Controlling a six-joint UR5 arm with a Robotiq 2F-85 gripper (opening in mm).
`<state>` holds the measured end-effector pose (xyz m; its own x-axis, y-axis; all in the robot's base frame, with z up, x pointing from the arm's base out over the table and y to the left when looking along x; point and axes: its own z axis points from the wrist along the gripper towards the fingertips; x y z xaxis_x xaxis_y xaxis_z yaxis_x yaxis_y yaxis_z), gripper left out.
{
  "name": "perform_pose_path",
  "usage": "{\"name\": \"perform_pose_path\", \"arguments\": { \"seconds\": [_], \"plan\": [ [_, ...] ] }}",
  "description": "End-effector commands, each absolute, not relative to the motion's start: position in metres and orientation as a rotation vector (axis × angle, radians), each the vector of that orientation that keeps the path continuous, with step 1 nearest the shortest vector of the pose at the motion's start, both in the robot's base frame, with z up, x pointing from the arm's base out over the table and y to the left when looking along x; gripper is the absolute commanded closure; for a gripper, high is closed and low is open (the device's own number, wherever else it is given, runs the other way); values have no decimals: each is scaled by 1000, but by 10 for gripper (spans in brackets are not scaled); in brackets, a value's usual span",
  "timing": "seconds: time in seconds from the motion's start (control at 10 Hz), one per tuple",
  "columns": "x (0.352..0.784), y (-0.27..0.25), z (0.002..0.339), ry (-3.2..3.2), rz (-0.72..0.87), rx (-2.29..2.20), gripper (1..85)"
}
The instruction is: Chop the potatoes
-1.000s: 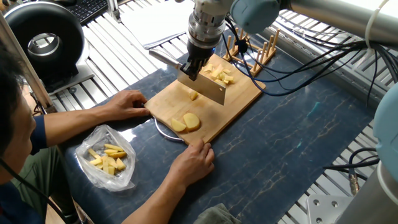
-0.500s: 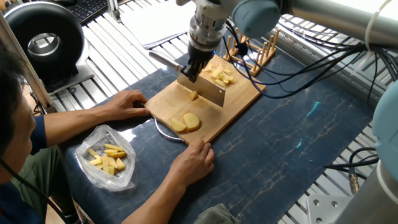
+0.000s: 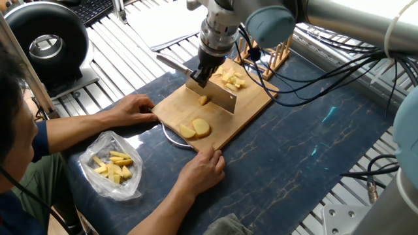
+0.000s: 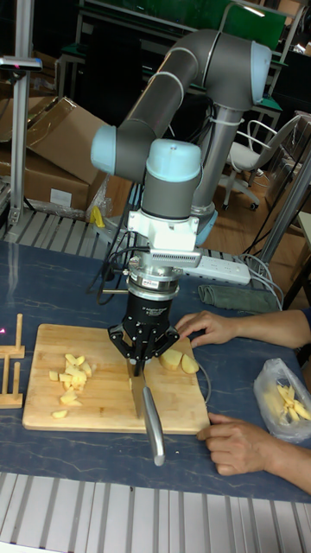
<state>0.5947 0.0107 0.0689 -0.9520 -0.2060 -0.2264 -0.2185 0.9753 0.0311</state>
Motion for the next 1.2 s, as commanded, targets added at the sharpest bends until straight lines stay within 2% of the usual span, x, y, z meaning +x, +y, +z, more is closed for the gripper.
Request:
{"name": "perform_pose_path", "arguments": {
  "seconds": [0.0, 1.1],
  "plan": [
    [580, 8, 108, 2954, 121, -335, 847],
    [600, 17, 86, 2914, 111, -296, 847]
  ]
}}
